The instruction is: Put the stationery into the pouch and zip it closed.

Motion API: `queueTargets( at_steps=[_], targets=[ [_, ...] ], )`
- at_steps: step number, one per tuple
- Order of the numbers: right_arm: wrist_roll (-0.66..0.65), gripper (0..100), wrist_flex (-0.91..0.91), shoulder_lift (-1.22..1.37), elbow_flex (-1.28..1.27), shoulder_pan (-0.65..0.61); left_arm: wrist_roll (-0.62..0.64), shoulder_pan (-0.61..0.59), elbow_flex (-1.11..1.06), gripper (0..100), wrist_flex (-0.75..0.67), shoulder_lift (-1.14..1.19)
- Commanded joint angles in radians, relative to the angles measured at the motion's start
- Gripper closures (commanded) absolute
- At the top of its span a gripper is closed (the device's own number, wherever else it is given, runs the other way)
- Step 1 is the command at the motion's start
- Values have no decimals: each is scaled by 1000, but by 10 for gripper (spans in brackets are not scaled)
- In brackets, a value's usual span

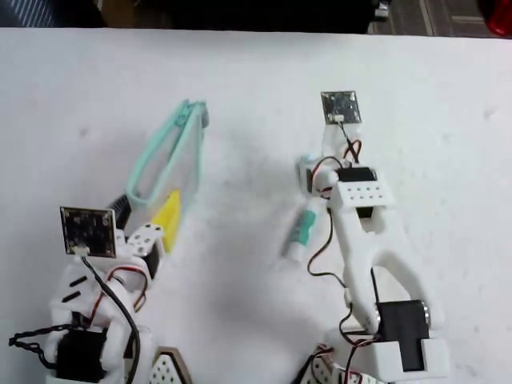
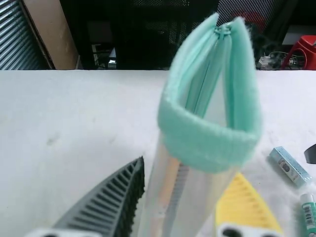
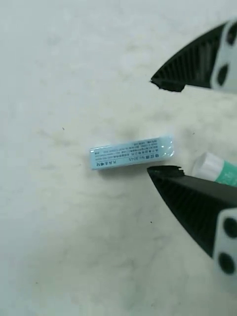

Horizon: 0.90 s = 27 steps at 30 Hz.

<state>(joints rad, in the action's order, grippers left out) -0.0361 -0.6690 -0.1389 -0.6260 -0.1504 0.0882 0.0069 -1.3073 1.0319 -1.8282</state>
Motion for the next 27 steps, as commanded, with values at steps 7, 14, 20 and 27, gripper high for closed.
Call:
queueTargets(
  at_steps=[7,14,20,27],
  targets=[
    [-14,765,-5,70,101,-2,5,7,9,766,-40,-1],
    [-14,765,-94,311,334,-53,5,7,9,766,-40,-1],
    [-14,765,-140,456,471,-28,5,7,9,766,-40,-1],
    [-14,765,-140,561,568,-16,5,7,9,766,-40,-1]
  ],
)
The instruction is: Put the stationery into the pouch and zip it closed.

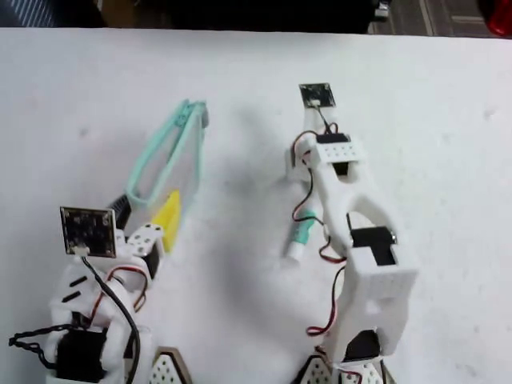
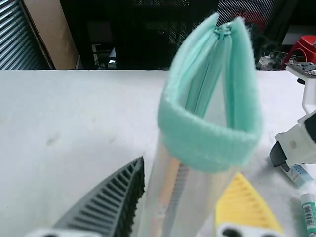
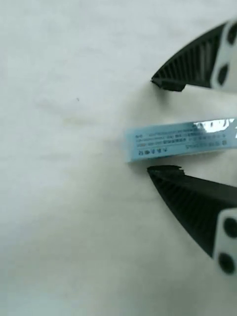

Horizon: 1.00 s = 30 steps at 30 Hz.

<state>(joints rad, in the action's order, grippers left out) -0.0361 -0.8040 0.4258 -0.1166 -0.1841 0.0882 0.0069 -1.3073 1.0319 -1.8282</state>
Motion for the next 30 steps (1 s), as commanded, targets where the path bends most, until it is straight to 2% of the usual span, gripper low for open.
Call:
queueTargets(
  at_steps=[1,3,7,10,14,30],
  targets=[
    [-14,769,-7,-5,57,19,5,7,9,766,-40,-1],
    [-14,814,-24,-8,60,21,5,7,9,766,-40,-1],
    [-14,990,-30,-5,61,21,5,7,9,766,-40,-1],
    [-14,954,-33,-7,60,21,5,7,9,766,-40,-1],
    [-14,985,-35,-7,57,22,5,7,9,766,-40,-1],
    [-14,982,-58,-8,57,22,9,2,9,766,-38,-1]
  ],
)
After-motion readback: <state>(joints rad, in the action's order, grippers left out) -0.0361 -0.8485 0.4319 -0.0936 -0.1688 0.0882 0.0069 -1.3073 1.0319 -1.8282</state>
